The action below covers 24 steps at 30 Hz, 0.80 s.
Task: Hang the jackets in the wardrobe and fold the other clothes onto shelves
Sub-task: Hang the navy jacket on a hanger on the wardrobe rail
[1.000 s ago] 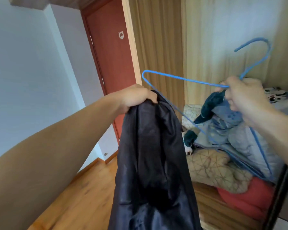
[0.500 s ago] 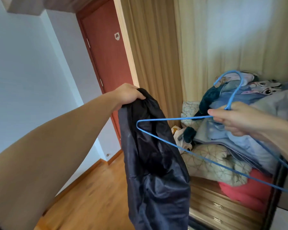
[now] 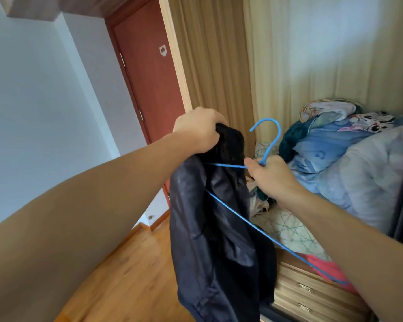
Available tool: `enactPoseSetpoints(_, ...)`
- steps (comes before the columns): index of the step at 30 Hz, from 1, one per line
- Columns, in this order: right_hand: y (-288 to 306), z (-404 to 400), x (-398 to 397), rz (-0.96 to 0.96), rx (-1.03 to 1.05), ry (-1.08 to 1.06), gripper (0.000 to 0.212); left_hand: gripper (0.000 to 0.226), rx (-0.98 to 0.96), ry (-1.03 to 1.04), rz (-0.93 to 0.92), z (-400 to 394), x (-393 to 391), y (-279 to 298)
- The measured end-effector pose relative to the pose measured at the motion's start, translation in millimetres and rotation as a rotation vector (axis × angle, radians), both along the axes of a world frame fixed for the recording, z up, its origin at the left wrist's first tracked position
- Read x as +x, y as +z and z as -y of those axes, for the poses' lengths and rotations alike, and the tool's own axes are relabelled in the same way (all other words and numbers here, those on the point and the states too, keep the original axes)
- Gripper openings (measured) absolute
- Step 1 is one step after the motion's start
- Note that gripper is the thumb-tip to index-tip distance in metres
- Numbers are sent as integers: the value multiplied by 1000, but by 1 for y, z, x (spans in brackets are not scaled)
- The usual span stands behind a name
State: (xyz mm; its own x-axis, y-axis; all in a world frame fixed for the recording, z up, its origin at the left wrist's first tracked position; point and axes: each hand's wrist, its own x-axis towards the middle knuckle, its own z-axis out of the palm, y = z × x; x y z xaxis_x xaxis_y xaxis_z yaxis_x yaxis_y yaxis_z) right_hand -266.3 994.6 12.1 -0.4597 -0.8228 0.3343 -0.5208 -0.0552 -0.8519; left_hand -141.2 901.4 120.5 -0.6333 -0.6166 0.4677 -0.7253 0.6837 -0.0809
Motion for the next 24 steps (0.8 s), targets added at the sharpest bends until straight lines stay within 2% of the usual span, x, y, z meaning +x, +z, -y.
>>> enactPoseSetpoints(4,6,10,5,103,-150,30,47,37,-31,-65,210,-4,2,-9)
enactPoseSetpoints(7,2,16,7,186,-189,35,43,30,-22,-71,345,-3,5,-9)
enactPoseSetpoints(11,-2,19,10,250,-220,50,40,18,242,-103,362,3,10,-2)
enactPoseSetpoints(15,-11,22,6,349,-216,93,37,15,454,-168,462,9,11,-5)
enactPoseSetpoints(19,-23,30,-1,417,-219,142,41,19,332,-242,525,14,1,-15)
enactPoseSetpoints(21,-27,35,-3,382,-239,152,45,15,236,-290,531,16,2,-16)
enactPoseSetpoints(22,-29,38,-4,326,-256,139,43,15,198,-303,530,16,4,-15)
enactPoseSetpoints(24,-39,38,-7,209,-305,107,26,23,129,-289,530,18,12,-15)
